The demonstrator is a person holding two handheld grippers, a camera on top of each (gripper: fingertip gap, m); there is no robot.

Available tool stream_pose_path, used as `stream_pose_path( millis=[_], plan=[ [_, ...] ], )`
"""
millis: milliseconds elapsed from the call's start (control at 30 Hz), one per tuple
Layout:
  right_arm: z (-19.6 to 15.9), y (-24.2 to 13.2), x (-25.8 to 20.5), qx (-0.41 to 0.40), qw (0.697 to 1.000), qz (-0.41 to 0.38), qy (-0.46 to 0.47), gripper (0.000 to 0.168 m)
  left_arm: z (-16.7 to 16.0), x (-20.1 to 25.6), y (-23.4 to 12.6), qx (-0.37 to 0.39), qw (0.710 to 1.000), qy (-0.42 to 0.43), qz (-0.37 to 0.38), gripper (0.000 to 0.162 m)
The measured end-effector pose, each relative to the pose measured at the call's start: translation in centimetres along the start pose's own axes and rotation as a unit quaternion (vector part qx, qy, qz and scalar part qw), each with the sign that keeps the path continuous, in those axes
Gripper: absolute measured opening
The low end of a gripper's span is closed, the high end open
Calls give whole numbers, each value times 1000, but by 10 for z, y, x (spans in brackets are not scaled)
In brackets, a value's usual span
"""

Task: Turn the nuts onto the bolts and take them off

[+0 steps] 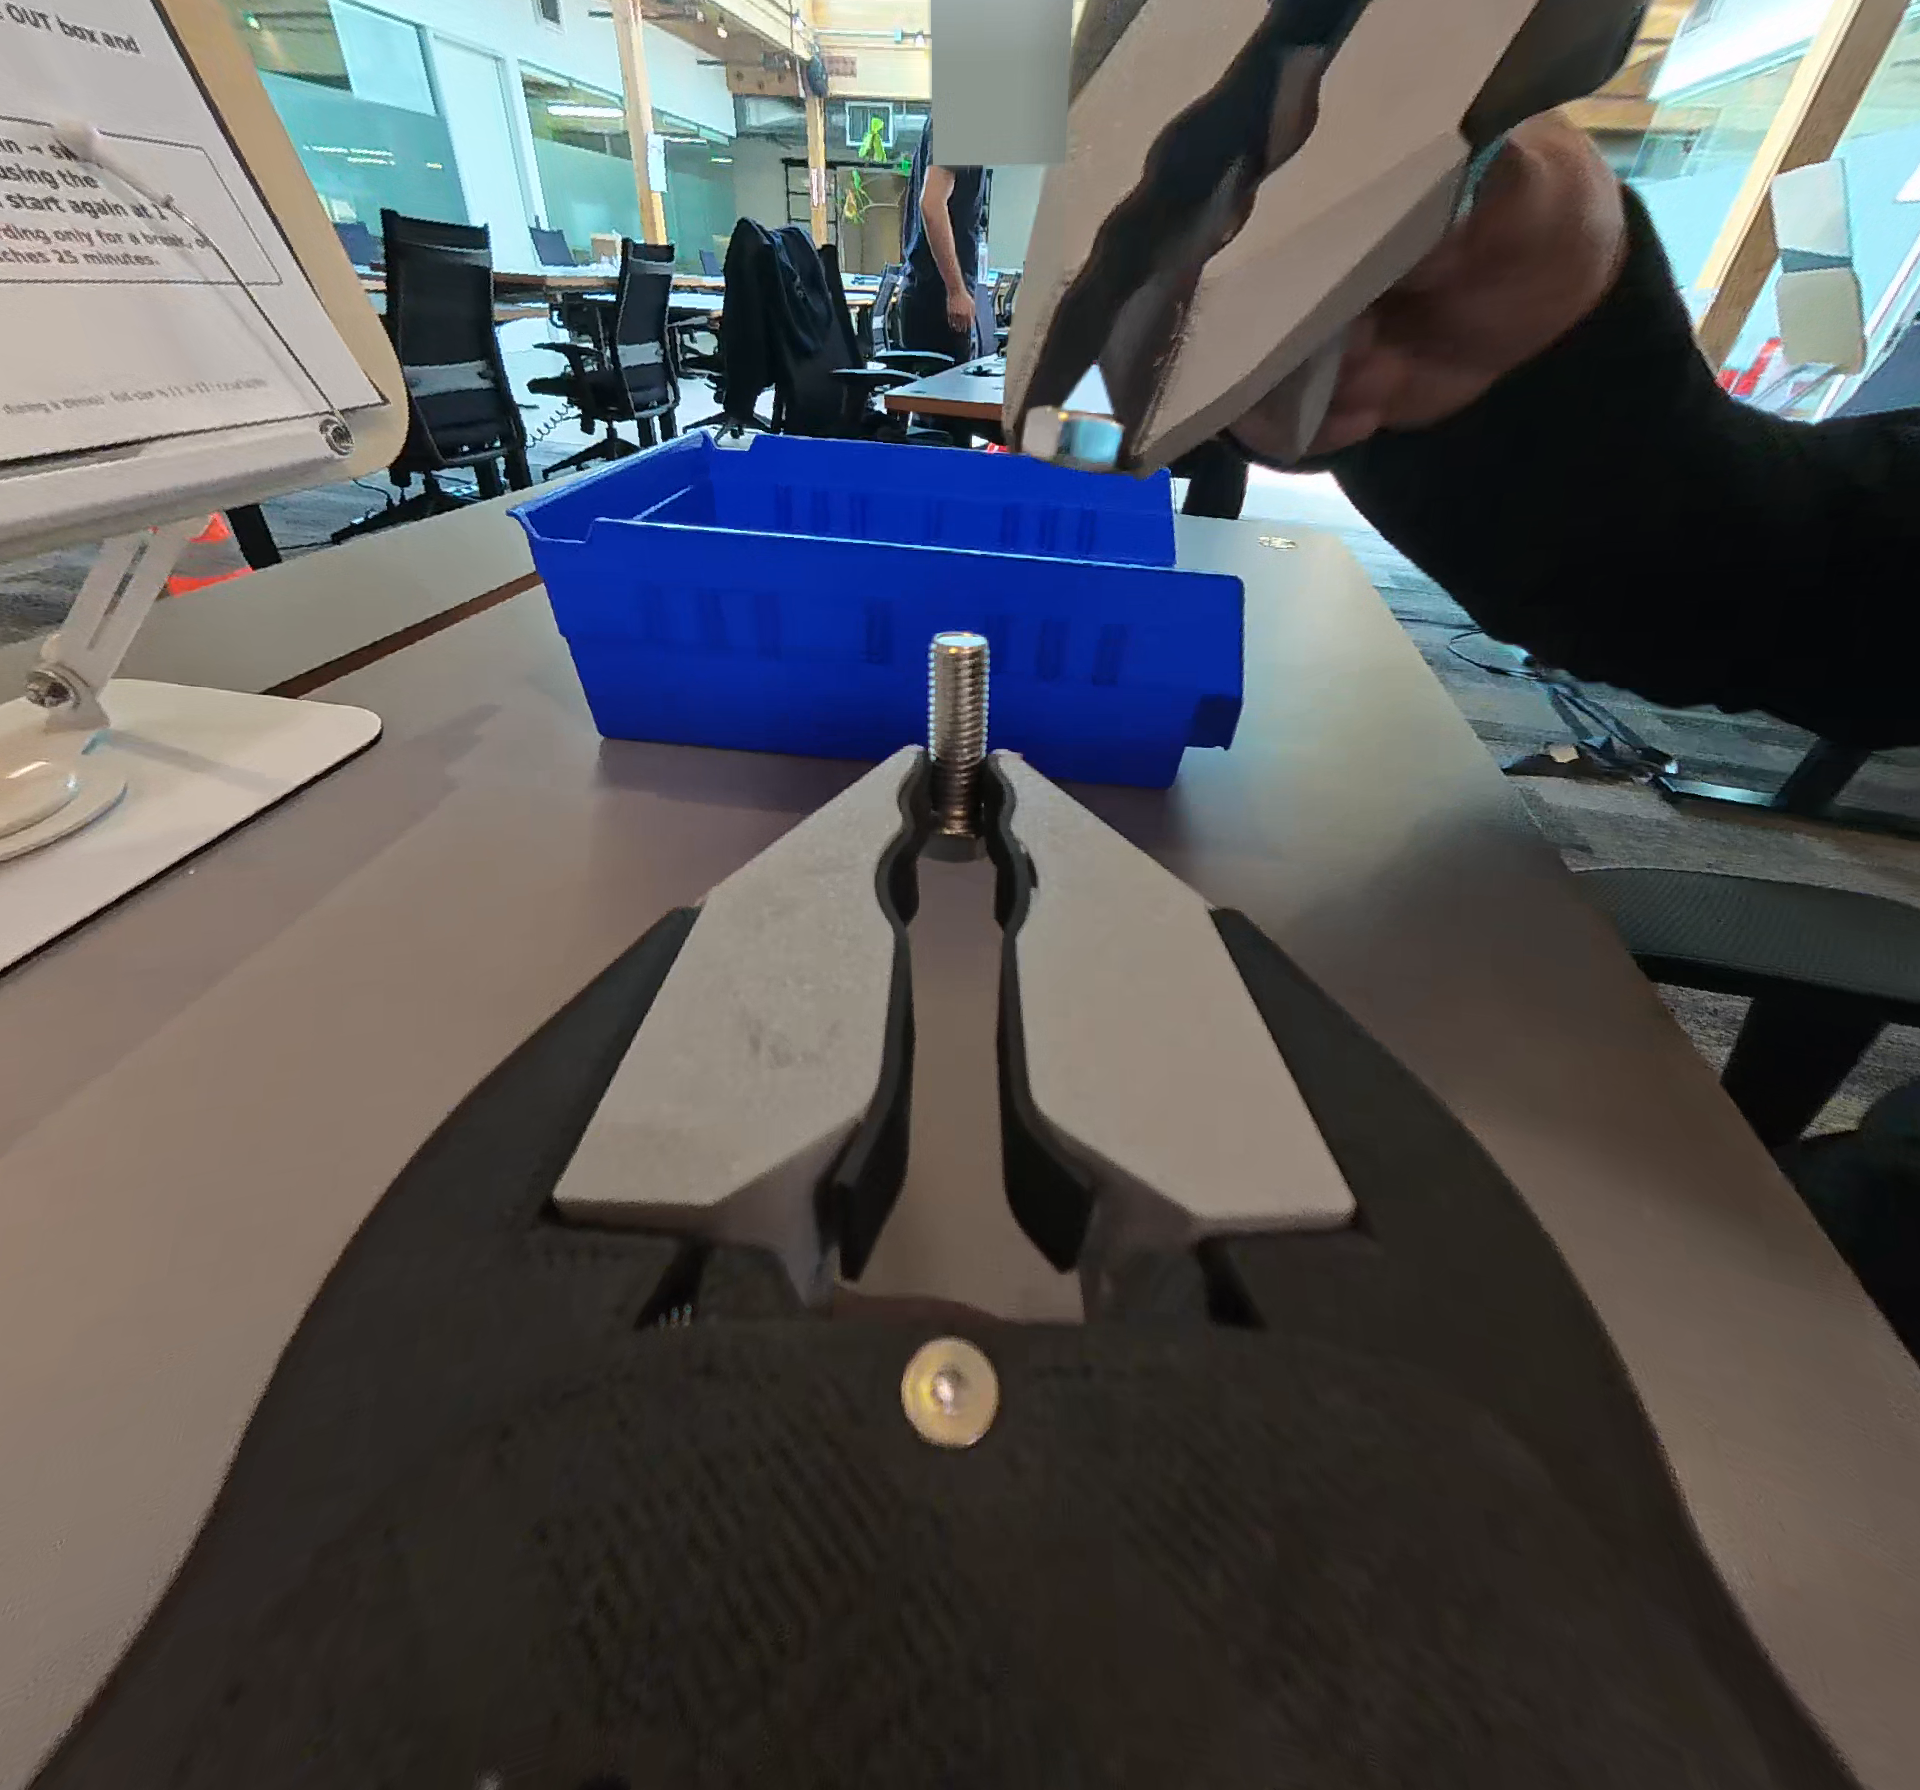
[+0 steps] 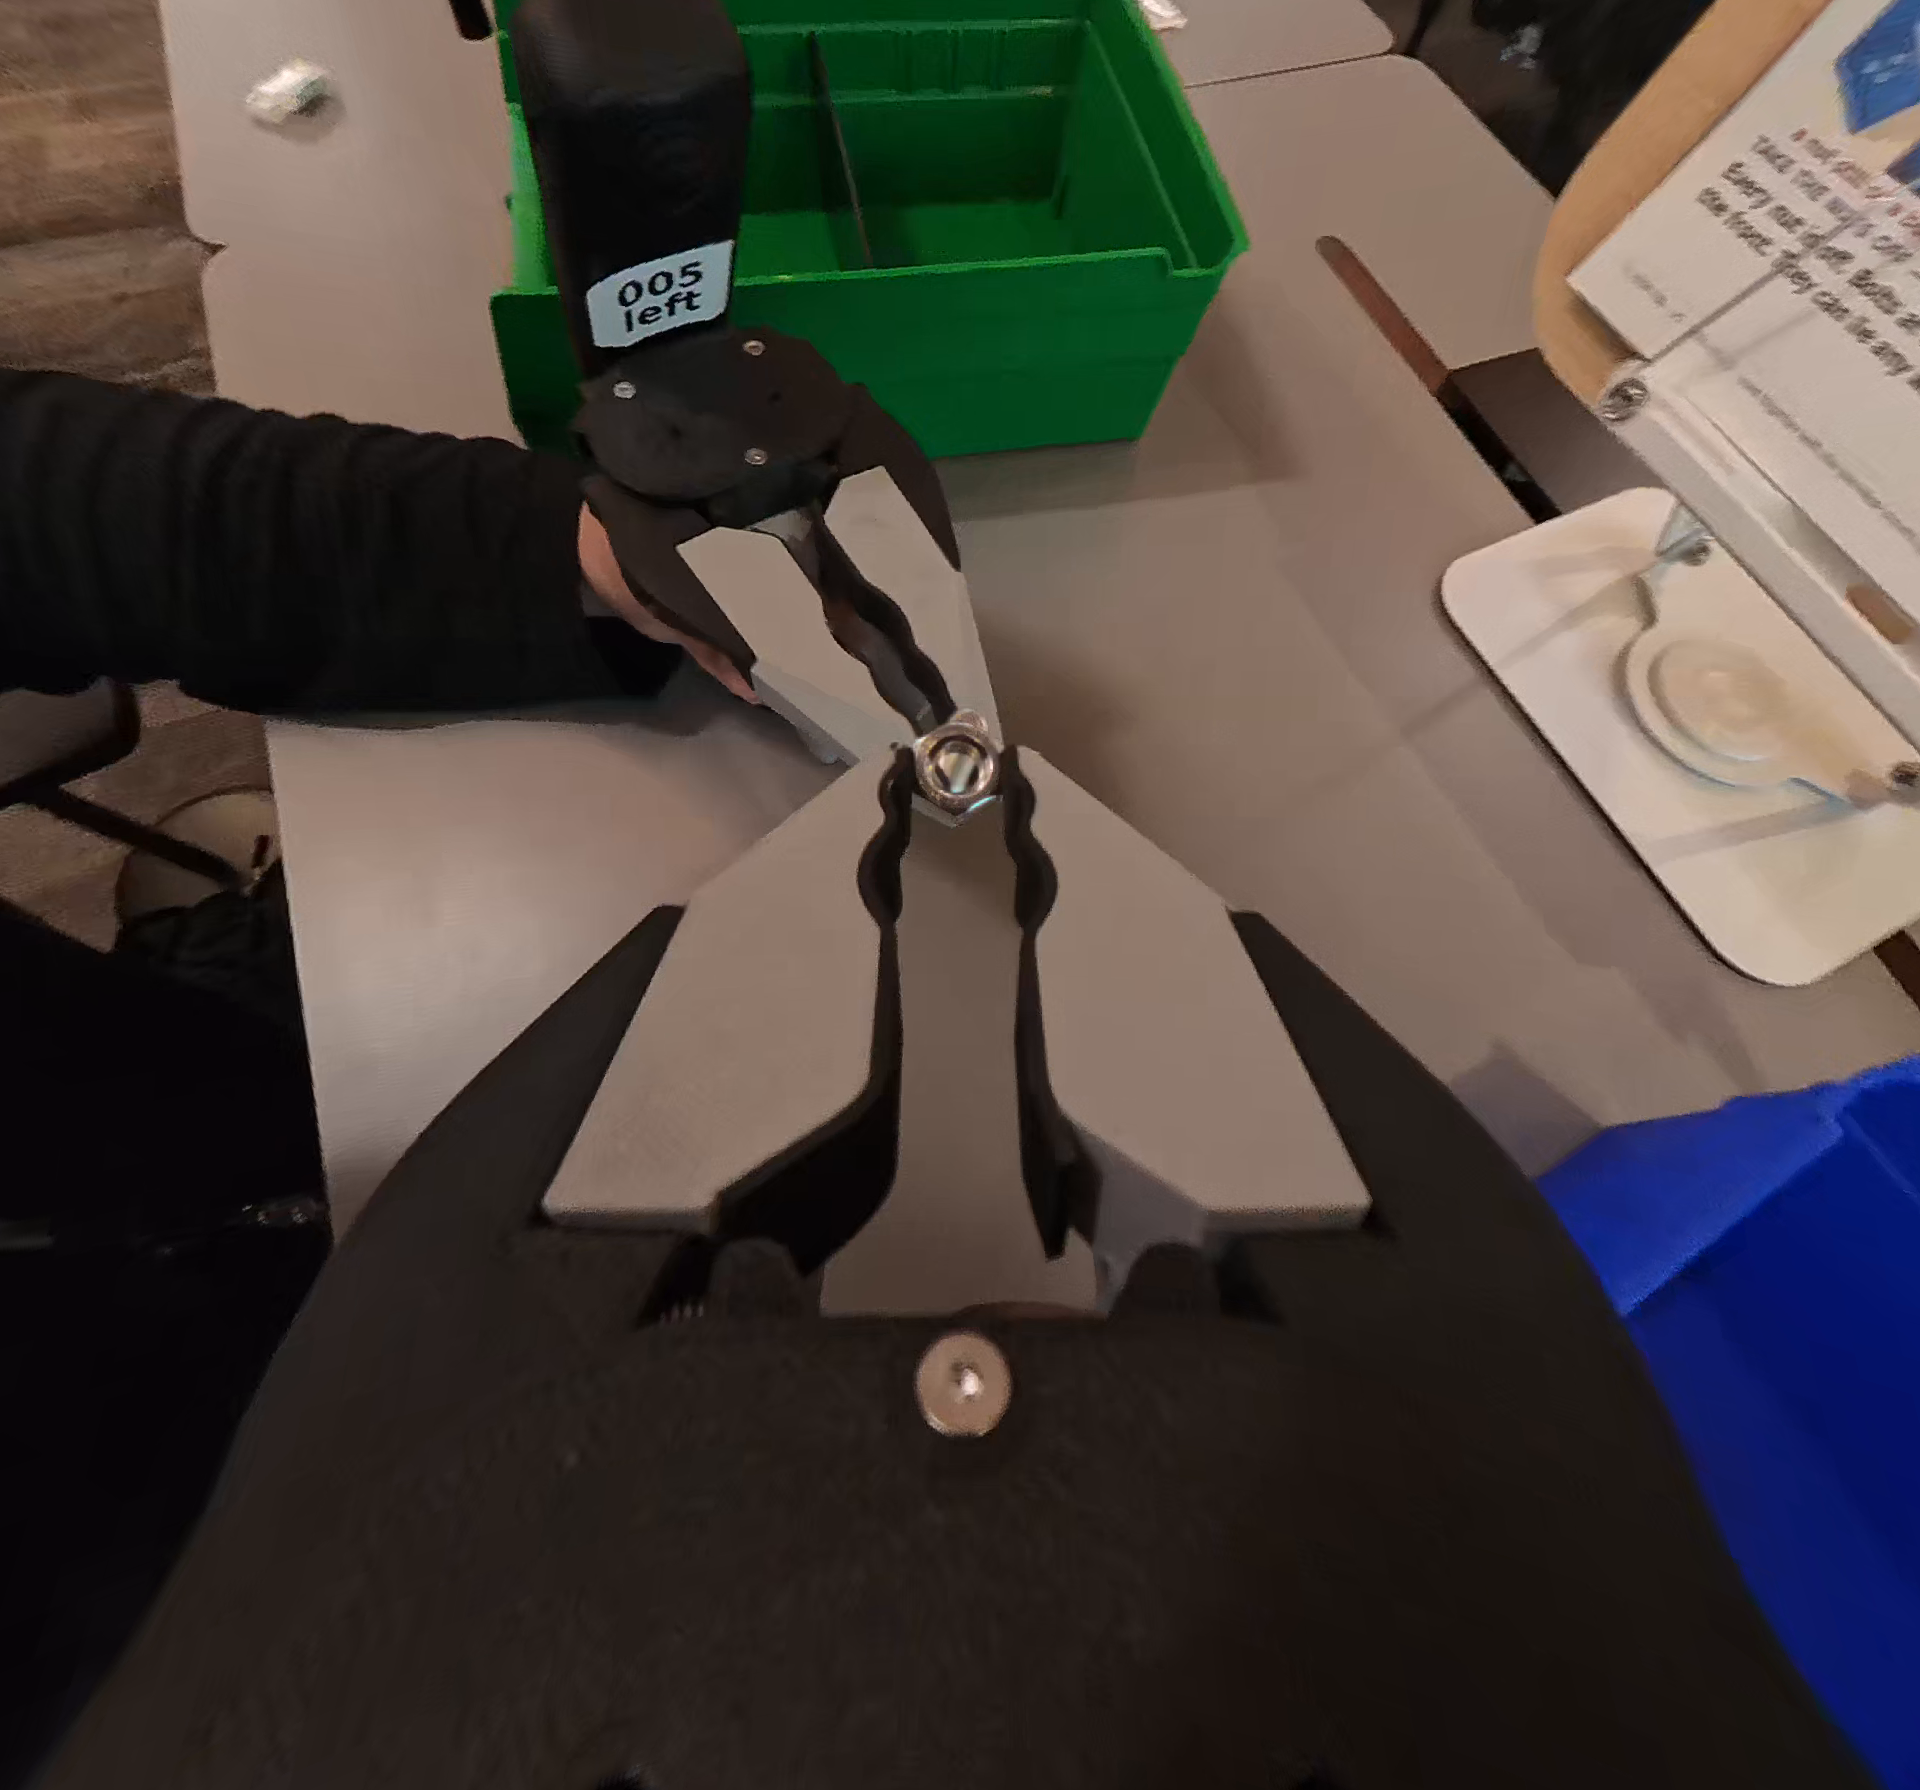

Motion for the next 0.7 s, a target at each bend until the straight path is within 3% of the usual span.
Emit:
stream_pose_path(
  millis=[233, 700],
  plan=[
    [5, 22, 4, -33, 999, 40, 15, 14, 1, -1, -1, 0, 1000, -5, 5, 6],
    [4, 36, 3, -66, 997, 46, 5, 14, 5, -2, -3, 8, 1000, -7, 12, 7]
  ],
)
Point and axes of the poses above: each gripper's, where its closed fingertips meet, y out along the fingers, z out of its top, x = y × z across the jaws, the point moved 3 cm from there along -y, back along the fingers, and after that the axes turned 6 degrees about -z, right-handed, at the moved point
